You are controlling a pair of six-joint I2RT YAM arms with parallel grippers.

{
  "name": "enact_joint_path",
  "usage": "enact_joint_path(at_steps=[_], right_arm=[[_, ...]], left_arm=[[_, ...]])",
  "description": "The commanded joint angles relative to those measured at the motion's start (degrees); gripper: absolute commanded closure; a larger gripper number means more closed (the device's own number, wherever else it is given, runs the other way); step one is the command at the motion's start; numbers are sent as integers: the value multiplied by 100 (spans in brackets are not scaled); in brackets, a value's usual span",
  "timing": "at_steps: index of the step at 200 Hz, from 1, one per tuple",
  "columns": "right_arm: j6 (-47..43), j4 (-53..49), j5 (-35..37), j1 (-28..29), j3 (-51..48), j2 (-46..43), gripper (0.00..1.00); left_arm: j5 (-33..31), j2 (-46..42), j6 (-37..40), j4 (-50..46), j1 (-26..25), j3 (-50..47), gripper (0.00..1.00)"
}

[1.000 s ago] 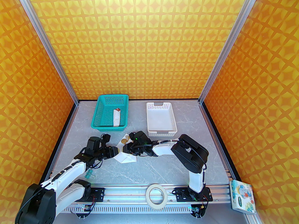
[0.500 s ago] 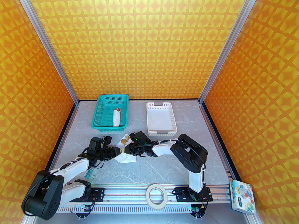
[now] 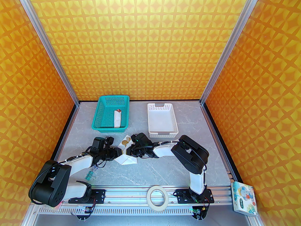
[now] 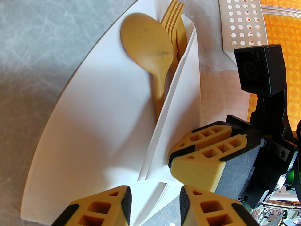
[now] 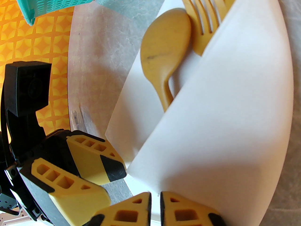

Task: Place the utensils on the paper napkin and roll it up

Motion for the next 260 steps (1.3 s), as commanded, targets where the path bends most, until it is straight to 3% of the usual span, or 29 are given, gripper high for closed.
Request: enact_joint_path(at_steps=[1,123,210,241,260], right_arm=[[-108,-390,139,39,-95,172,84],[-139,-430,92,39,-52,165,85],[-183,-516,125,39,-16,84,84],[-293,-625,160,30,143,-105,79],[-403,-788,259,6,207,-396,78]], left_arm=[[63,118,141,183,24,152,62],[69,706,221,412,-53,334,70],[63,735,384,221,-73,463,91],[33,664,462,101,-73,498,100],[-92,609,560,-63,-72,528,100]])
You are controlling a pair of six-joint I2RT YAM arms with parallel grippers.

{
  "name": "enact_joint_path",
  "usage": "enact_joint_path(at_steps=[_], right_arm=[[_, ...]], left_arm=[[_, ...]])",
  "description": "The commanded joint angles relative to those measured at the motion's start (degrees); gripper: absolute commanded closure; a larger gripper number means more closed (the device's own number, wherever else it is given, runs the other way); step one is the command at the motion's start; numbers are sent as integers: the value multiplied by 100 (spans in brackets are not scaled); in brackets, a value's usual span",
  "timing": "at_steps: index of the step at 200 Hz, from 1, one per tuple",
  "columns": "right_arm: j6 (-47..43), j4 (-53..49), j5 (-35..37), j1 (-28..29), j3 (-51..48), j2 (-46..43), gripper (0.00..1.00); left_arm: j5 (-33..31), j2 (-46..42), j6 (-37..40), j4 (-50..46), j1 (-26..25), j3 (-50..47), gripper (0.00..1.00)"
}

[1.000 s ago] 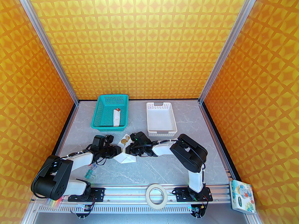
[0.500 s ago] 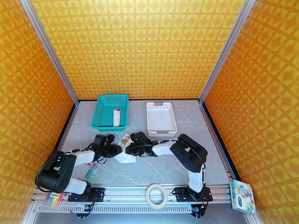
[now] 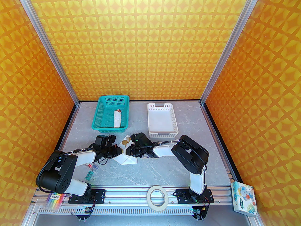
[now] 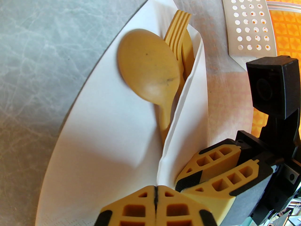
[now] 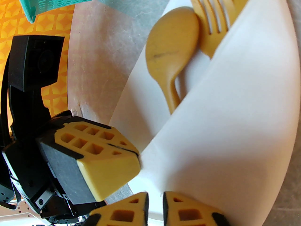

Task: Place the utensils on the paper napkin and roll it up

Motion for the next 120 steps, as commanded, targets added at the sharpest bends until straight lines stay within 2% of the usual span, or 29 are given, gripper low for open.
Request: enact_joint_path(at_steps=[1,56,99,120], right_arm=[[-270,-568,251,-1,107,-366,79],[-839,-1459,502,-218,-300,-1421,94],[-985,-1655,531,-373,-933,-2097,100],[-940,-1429,274,-367,-1161,-2153,100]], left_arm=[[-98,-135,219,-273,-40,146,100],[-261,-164,367,-439,-40,197,100],[-385,-165,428,-490,-37,232,100],[-429,-154,464,-528,-40,260,100]])
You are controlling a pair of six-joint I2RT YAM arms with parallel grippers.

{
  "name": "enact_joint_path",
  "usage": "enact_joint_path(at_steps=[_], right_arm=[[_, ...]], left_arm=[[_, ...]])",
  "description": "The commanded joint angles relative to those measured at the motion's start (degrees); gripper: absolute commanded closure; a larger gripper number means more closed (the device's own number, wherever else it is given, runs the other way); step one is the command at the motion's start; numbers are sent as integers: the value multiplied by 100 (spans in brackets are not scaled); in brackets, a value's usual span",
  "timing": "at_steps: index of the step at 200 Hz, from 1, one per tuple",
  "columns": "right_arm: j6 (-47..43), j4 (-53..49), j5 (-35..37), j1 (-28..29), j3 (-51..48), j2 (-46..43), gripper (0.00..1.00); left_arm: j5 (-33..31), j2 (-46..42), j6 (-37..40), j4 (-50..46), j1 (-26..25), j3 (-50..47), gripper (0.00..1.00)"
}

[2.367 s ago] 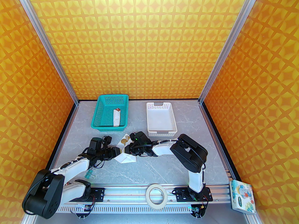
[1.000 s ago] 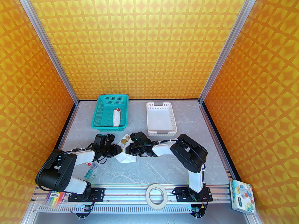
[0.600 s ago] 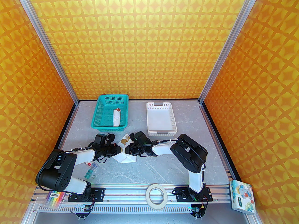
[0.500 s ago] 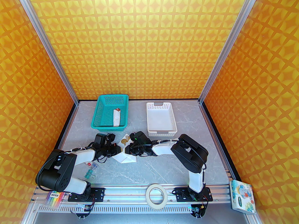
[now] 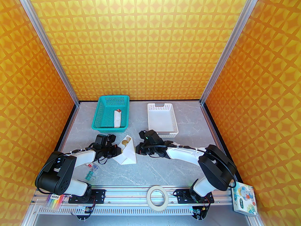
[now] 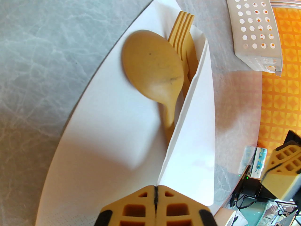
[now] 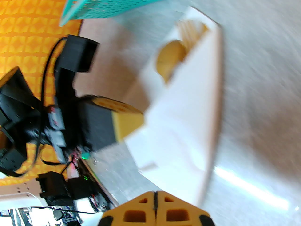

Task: Place the utensils on the paper napkin and roll it up

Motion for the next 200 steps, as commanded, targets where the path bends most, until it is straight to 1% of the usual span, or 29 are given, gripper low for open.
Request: enact_joint_path(at_steps=[1,33,86,159,200], right_arm=[[-117,-4,-164,9,-258,-100,100],[69,544,-581,65,-439,39,100],[391,1203,-749,294,-430,567,100],[425,1200,-774,430,-476,796,100],[411,1217,-809,459,-322,1025,100]], left_arm=[[-156,-68,156,-148,-33,137,100],[-189,-42,180,-176,-33,137,100],[-233,-42,205,-187,-33,69,100],[-284,-60,243,-261,-33,76,100],[-288,-68,256,-285,-37,76,100]])
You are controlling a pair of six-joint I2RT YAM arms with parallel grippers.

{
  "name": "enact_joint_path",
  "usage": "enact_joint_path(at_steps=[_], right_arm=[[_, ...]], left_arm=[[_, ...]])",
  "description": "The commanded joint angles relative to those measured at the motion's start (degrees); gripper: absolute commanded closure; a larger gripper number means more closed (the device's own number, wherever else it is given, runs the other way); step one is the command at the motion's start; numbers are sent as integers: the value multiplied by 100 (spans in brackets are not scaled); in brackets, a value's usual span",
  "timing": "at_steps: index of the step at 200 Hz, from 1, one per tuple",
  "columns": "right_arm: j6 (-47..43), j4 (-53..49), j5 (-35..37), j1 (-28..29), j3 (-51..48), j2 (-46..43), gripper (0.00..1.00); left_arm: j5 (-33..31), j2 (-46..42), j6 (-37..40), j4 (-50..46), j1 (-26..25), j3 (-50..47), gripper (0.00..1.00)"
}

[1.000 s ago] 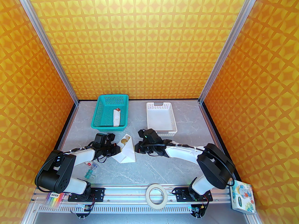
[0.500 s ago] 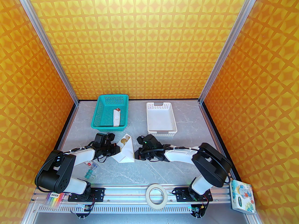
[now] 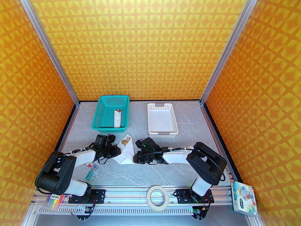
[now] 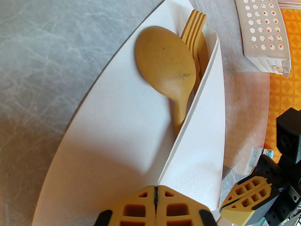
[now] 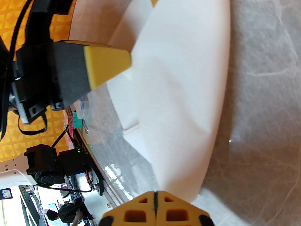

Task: Place the utensils on the paper napkin and roll it up

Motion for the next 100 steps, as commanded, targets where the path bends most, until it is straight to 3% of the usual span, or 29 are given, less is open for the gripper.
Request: enact_joint_path(at_steps=[1,100], right_arm=[[67,78,-62,48,76,182,100],[-84,-626,164,57,133,464,100]], left_arm=[[-102,-68,134,-123,-31,52,100],[-132,-92,209,-178,-40,24,100]])
